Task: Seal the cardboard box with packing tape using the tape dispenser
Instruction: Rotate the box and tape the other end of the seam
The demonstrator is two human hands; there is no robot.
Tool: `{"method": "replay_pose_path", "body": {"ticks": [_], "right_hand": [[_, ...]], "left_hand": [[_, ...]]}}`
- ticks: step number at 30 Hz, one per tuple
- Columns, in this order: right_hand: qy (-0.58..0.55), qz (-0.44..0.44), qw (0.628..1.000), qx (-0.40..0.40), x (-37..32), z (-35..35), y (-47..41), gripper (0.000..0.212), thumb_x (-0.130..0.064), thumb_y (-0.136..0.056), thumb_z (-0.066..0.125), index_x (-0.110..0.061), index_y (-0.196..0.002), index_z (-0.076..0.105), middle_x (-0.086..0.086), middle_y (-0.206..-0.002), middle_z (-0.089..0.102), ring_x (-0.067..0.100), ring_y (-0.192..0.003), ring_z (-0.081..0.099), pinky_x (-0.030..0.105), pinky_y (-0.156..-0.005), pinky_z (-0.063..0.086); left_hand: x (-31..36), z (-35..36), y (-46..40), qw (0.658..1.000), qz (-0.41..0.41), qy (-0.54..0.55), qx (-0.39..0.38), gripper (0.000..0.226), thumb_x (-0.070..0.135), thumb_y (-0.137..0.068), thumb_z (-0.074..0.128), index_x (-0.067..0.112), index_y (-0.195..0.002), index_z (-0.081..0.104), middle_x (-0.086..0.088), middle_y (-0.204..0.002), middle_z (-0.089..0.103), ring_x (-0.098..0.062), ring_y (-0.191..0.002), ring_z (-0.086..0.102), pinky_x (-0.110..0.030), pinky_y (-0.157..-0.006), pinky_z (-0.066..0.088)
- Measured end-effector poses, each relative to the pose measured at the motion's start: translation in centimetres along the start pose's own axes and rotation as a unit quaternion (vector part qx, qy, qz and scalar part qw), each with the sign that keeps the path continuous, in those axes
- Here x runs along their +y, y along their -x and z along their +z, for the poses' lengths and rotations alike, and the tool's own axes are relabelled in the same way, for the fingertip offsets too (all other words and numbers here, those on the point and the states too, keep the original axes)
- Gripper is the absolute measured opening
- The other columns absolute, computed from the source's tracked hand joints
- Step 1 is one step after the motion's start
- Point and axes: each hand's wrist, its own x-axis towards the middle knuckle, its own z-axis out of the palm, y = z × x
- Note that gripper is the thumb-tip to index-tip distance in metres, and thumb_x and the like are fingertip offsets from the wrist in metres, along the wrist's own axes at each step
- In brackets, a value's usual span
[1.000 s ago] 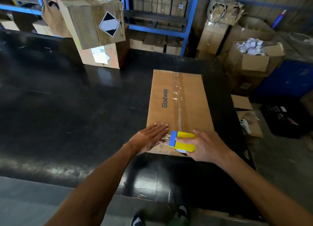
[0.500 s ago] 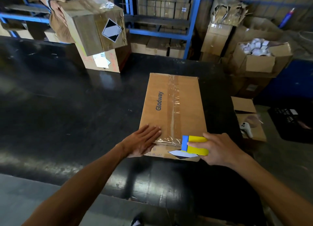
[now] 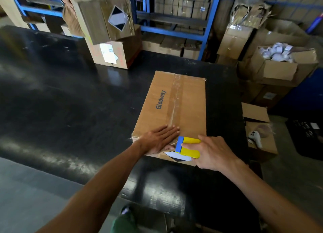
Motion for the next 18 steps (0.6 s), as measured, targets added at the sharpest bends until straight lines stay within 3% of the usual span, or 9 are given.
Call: {"method": "replay_pose_path", "body": {"ticks": [13, 15, 18], "right_hand": [[-0.006, -0.021, 0.999, 0.030, 0.3, 0.8, 0.7, 0.056, -0.055, -0.088, 0.054, -0.059, -0.140, 0.036, 0.002, -0.116, 0.054, 0.029, -0.098, 0.062, 0.033, -0.077, 0.041], [-0.010, -0.026, 0.999, 0.044, 1.3, 0.8, 1.5, 0.057, -0.058, -0.086, 0.055, -0.060, -0.139, 0.036, 0.001, -0.111, 0.055, 0.026, -0.094, 0.061, 0.034, -0.073, 0.042], [-0.009, -0.037, 0.998, 0.047, 4.3, 1.1, 3.7, 0.059, -0.058, -0.085, 0.057, -0.057, -0.140, 0.037, -0.001, -0.100, 0.052, 0.019, -0.076, 0.053, 0.030, -0.063, 0.033]], "left_hand": [[-0.2, 0.4, 0.2, 1.000, 0.001, -0.011, 0.018, 0.065, 0.050, -0.102, 0.043, 0.003, -0.147, 0.044, -0.012, -0.155, 0.042, -0.023, -0.144, 0.039, -0.042, -0.112, 0.040], [-0.2, 0.3, 0.1, 1.000, 0.001, -0.006, 0.015, 0.065, 0.050, -0.102, 0.044, 0.004, -0.148, 0.043, -0.011, -0.155, 0.041, -0.022, -0.144, 0.038, -0.042, -0.112, 0.040], [-0.3, 0.3, 0.1, 1.000, -0.003, -0.002, 0.011, 0.065, 0.050, -0.103, 0.042, 0.004, -0.149, 0.041, -0.011, -0.156, 0.040, -0.022, -0.145, 0.037, -0.042, -0.114, 0.038]]}}
